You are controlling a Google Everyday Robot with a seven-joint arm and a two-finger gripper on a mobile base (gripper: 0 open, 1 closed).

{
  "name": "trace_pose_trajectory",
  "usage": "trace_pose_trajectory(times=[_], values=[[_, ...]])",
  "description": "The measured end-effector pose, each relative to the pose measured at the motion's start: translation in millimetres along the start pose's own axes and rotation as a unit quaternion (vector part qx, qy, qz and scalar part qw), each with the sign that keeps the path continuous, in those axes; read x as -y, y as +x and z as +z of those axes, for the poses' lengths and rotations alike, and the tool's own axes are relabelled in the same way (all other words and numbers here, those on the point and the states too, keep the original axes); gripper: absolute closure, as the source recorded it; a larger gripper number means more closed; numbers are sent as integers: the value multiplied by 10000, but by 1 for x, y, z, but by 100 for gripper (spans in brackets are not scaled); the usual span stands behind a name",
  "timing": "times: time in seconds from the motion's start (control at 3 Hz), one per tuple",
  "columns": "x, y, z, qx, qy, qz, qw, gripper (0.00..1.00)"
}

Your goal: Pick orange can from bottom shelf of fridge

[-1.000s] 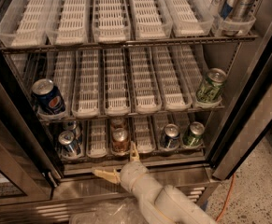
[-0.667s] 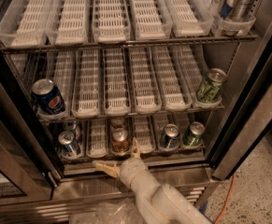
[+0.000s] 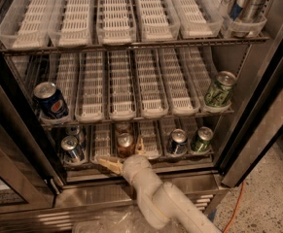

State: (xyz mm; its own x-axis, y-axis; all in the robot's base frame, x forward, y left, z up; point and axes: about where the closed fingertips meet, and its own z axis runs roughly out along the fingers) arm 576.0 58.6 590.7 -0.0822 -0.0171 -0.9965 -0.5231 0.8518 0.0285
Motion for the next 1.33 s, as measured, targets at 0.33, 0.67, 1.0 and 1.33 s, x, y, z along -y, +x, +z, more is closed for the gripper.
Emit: trace_pose_trajectory(times=[0.33, 0.67, 1.0, 1.33], values=[[1, -1, 2, 17, 18, -31, 10000, 0], [1, -1, 2, 17, 18, -31, 10000, 18], [1, -1, 2, 17, 18, -31, 10000, 42], [1, -1, 2, 17, 18, -30, 10000, 65]])
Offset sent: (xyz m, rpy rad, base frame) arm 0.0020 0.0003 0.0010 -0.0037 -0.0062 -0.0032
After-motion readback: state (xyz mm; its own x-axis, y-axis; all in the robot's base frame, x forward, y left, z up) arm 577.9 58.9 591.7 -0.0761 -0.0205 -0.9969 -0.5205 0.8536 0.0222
